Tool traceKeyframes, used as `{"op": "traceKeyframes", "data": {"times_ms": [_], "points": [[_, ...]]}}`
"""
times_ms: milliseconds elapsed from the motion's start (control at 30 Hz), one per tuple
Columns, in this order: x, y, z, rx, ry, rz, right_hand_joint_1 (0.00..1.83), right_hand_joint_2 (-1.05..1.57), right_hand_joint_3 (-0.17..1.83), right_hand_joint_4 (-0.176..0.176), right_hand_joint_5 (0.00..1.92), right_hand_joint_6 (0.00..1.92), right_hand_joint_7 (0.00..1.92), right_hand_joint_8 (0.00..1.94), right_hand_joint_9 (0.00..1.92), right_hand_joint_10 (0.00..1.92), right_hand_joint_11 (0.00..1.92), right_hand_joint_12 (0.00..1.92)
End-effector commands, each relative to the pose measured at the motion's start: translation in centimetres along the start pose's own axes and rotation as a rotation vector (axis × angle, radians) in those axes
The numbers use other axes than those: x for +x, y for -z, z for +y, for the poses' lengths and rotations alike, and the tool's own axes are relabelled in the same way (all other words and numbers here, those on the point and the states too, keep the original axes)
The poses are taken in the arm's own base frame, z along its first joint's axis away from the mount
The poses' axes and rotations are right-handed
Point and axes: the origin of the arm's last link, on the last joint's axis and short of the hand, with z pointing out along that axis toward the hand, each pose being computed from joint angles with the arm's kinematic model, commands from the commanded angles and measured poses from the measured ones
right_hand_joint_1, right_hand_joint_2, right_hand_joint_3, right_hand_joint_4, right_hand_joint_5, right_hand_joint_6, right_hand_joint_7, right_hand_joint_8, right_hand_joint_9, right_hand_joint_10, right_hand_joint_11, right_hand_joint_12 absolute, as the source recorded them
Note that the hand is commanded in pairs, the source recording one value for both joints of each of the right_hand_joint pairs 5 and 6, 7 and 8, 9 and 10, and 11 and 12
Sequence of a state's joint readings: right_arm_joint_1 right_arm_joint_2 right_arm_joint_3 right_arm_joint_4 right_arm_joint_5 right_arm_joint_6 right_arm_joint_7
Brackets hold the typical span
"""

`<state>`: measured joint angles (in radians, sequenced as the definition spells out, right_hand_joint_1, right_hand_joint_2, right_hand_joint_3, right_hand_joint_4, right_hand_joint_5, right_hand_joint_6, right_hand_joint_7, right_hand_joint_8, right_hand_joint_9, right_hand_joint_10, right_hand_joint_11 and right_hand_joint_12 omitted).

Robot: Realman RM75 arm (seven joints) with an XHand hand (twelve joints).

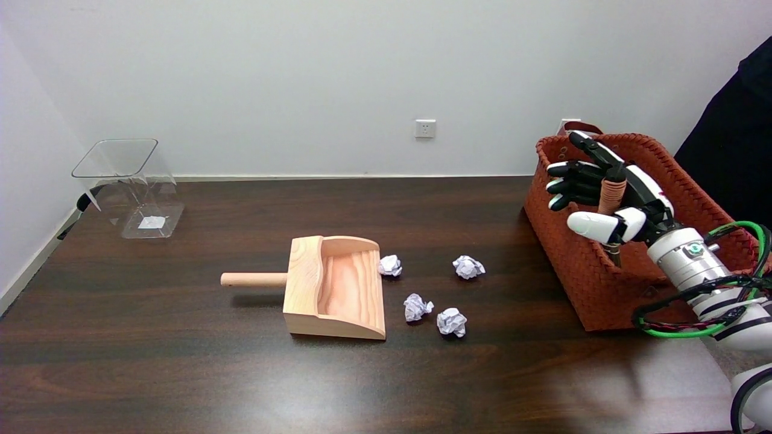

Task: Pick up the broom in the basket.

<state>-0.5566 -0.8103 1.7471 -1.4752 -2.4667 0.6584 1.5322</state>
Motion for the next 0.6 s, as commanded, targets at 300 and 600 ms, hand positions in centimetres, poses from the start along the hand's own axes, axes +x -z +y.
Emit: {"op": "traceKeyframes", "data": {"times_ms": [300, 600], "points": [[-0.75, -0.16, -0.6, 0.018, -0.017, -0.013, 1.22, 0.11, 0.76, 0.0, 0.45, 0.45, 1.15, 1.15, 1.31, 1.31, 1.27, 1.27], [-0.64, -0.15, -0.54, 0.016, -0.016, -0.01, 1.22, 0.2, 0.83, 0.0, 0.55, 0.55, 1.19, 1.19, 1.34, 1.34, 1.28, 1.28]]}}
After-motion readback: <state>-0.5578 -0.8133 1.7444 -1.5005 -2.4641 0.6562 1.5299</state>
